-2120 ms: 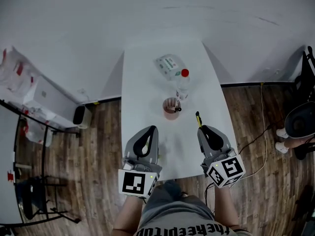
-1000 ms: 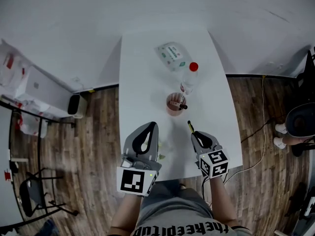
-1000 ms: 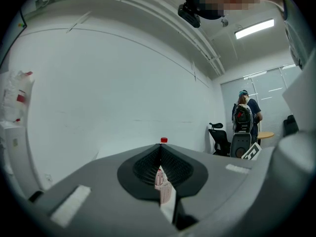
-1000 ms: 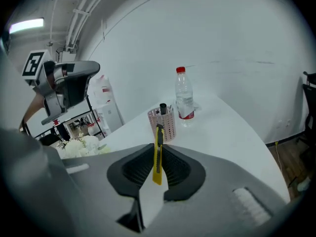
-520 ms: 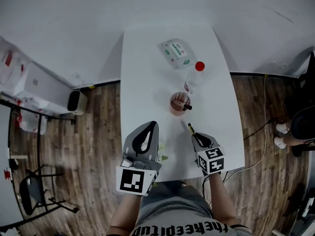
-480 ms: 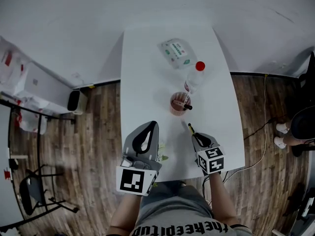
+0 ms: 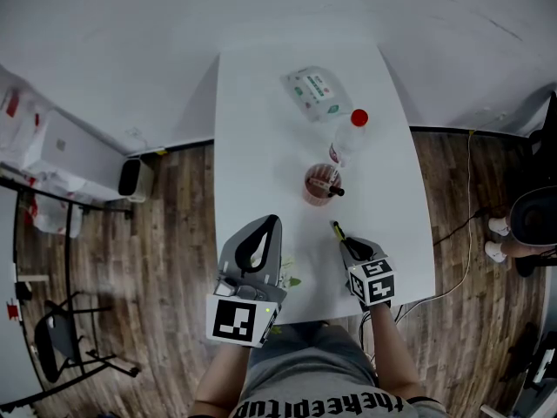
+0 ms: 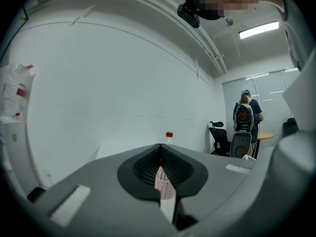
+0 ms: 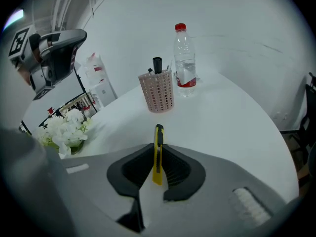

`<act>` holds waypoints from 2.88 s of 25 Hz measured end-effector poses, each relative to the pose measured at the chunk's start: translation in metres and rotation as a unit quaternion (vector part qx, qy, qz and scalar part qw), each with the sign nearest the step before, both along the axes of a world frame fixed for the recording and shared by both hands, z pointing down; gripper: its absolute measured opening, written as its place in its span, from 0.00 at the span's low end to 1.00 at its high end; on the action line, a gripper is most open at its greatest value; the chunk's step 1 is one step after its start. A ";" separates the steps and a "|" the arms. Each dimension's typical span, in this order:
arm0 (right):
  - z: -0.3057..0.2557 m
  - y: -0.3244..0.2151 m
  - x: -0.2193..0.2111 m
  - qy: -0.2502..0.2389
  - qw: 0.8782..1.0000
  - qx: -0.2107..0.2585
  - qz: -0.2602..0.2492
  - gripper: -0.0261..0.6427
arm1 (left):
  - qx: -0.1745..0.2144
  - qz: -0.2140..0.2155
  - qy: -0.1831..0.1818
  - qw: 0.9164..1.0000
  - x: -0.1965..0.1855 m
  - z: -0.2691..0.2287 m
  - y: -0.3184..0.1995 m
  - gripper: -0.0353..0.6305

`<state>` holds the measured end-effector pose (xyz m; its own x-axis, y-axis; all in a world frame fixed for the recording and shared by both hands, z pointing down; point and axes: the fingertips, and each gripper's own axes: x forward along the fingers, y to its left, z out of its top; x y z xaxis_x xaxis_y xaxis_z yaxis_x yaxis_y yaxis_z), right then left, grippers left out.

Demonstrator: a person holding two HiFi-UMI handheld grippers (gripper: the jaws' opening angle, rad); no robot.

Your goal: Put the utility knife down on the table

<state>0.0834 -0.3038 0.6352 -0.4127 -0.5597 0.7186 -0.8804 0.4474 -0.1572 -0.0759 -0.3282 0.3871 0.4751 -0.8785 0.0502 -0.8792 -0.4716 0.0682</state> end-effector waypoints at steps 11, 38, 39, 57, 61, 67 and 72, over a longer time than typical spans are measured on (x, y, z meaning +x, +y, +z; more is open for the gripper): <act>0.002 0.000 0.000 0.013 1.000 0.007 0.001 0.13 | -0.002 0.004 -0.009 1.000 -0.001 0.004 0.007 0.08; -0.147 0.038 0.022 -0.100 0.978 0.182 -0.012 0.04 | 0.029 -0.017 -0.014 0.999 0.037 -0.027 0.071 0.08; -0.151 0.040 0.023 -0.101 0.977 0.187 -0.012 0.04 | 0.029 -0.019 -0.015 0.999 0.037 -0.027 0.073 0.08; -0.220 0.070 0.042 -0.110 0.955 0.274 -0.026 0.04 | 0.048 -0.035 -0.022 0.998 0.055 -0.040 0.113 0.08; -0.229 0.077 0.045 -0.118 0.951 0.284 -0.029 0.04 | 0.055 -0.038 -0.023 0.997 0.058 -0.045 0.121 0.08; -0.246 0.086 0.049 -0.131 0.944 0.302 -0.030 0.04 | 0.061 -0.041 -0.022 0.997 0.063 -0.048 0.130 0.08; -0.261 0.094 0.053 -0.141 0.936 0.321 -0.031 0.04 | 0.067 -0.042 -0.023 0.997 0.068 -0.051 0.138 0.08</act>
<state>0.1369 -0.2100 0.3744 -0.5811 -0.8076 0.1005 -0.8138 0.5778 -0.0619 -0.0078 -0.1904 0.3360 0.3999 -0.9152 -0.0493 -0.9165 -0.3987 -0.0322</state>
